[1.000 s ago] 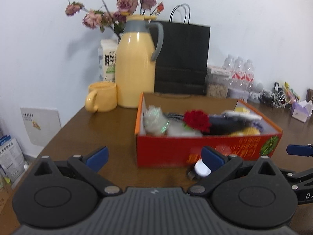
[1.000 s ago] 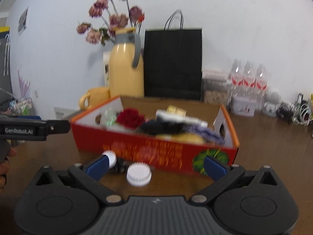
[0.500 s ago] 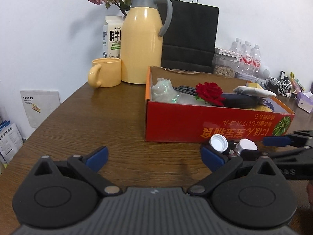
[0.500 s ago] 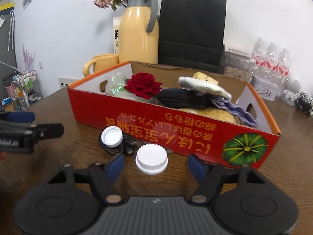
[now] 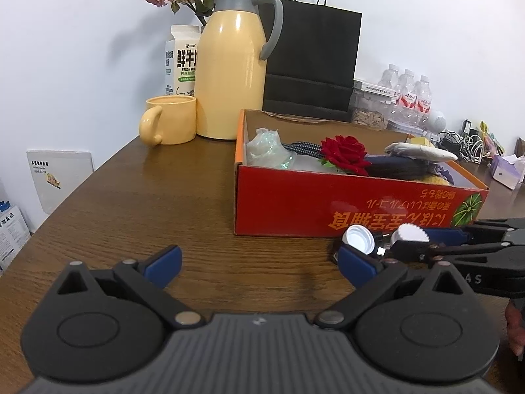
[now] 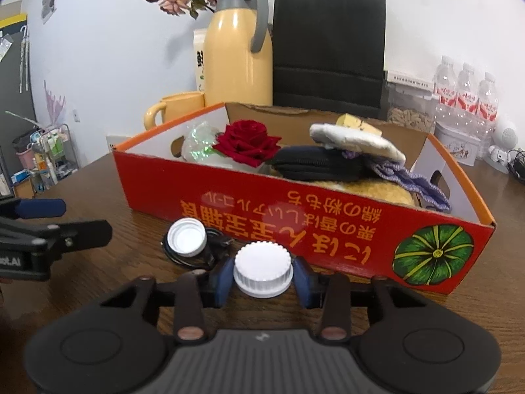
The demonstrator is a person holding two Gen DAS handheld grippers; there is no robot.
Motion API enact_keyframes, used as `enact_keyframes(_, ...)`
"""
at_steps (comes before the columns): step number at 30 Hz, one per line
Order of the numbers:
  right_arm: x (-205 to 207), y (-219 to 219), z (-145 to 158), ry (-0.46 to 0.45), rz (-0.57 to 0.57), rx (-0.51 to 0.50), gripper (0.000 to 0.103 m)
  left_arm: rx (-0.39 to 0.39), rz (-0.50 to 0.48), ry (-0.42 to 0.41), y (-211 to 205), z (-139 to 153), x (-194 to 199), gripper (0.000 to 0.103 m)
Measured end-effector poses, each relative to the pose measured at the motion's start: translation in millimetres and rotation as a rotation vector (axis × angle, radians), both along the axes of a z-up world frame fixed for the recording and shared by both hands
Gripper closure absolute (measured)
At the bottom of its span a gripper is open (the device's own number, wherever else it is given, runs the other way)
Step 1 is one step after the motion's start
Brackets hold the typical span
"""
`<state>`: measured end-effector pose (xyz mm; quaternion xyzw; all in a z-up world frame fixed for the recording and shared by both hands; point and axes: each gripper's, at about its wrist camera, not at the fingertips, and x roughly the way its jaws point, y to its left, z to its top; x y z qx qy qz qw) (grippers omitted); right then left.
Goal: Organize objects
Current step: 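Grasp the large ridged white cap with the right gripper while the left grasps a small white cap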
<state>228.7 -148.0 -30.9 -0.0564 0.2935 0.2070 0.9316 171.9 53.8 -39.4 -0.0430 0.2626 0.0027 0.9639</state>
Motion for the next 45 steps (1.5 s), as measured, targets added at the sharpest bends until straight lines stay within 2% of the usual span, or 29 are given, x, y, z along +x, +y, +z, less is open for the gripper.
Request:
enact_keyframes(7, -16.4, -7.3, 8.0, -0.091, -0.026, 0.007, 0.064, 0.007, 0.011, 0.006, 0.0, -0.6, 1.2, 0.0)
enact_keyframes(13, -30.0, -32.2, 15.5, -0.15, -0.082, 0.037, 0.064, 0.035, -0.007, 0.002, -7.0, 2.4, 1.3, 0.0)
enact_keyframes(22, -22.5, -51.8, 10.2, -0.115, -0.112, 0.047, 0.064, 0.071, -0.074, 0.015, -31.0, 6.0, 14.0, 0.0)
enact_keyframes(30, -11.3, -48.4, 8.5, -0.108, -0.096, 0.046, 0.064, 0.166, -0.15, 0.027, -65.5, 4.8, 35.3, 0.001)
enact_keyframes(31, -9.7, -48.4, 8.6, -0.102, -0.093, 0.049, 0.064, 0.168, -0.162, 0.029, -68.6, 3.7, 37.7, 0.003)
enact_keyframes(33, -8.9, -48.4, 8.6, -0.099, -0.089, 0.052, 0.064, 0.18, -0.186, 0.039, -75.1, 0.3, 43.4, 0.015)
enact_keyframes(35, -7.9, -48.3, 8.8, -0.104, -0.087, 0.053, 0.064, 0.192, -0.208, 0.05, -80.1, -3.2, 47.4, 0.03)
enact_keyframes(37, -6.5, -48.4, 9.1, -0.106, -0.088, 0.054, 0.064, 0.2, -0.229, 0.054, -83.1, -5.6, 48.8, 0.039)
enact_keyframes(39, -5.0, -48.8, 8.7, -0.104, -0.089, 0.059, 0.064, 0.217, -0.25, 0.042, -85.9, -7.1, 47.8, 0.044)
enact_keyframes(44, -6.4, -47.4, 7.7, -0.105, -0.083, 0.06, 0.064, 0.249, -0.314, 0.024, -93.3, -10.0, 44.6, 0.073)
enact_keyframes(45, -6.6, -47.3, 7.5, -0.105, -0.082, 0.059, 0.064, 0.25, -0.318, 0.022, -93.6, -10.0, 44.6, 0.073)
